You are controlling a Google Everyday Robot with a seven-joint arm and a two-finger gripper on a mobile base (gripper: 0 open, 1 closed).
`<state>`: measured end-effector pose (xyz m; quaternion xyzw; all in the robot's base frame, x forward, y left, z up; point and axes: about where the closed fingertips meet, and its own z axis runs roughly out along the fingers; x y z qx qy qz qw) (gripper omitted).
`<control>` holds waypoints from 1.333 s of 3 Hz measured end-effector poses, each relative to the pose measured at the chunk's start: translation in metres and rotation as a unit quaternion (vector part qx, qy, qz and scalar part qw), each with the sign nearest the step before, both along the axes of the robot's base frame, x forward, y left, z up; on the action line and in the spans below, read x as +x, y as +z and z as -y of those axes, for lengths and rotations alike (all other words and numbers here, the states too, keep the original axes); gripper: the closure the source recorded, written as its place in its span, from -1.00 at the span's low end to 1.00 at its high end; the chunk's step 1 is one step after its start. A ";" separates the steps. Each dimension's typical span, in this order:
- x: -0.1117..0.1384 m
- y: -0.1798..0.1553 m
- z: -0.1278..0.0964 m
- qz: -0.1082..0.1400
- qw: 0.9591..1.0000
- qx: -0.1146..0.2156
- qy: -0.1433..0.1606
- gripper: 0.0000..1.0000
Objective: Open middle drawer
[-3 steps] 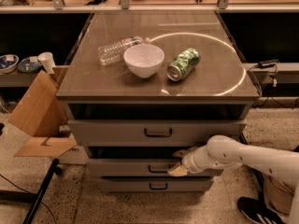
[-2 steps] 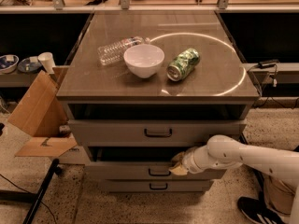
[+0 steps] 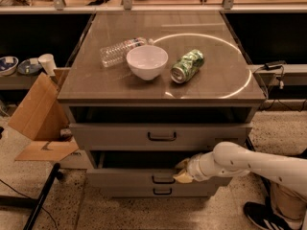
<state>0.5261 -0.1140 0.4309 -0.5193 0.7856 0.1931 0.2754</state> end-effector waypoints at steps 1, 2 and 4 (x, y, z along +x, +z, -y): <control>-0.005 -0.004 -0.001 -0.001 1.000 0.002 0.000 1.00; -0.008 0.000 -0.001 -0.001 1.000 0.003 0.000 1.00; -0.014 0.000 -0.001 -0.002 1.000 0.005 0.000 1.00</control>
Offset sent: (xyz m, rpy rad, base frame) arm -0.1233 0.0178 -0.0888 0.0861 0.0233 -0.0157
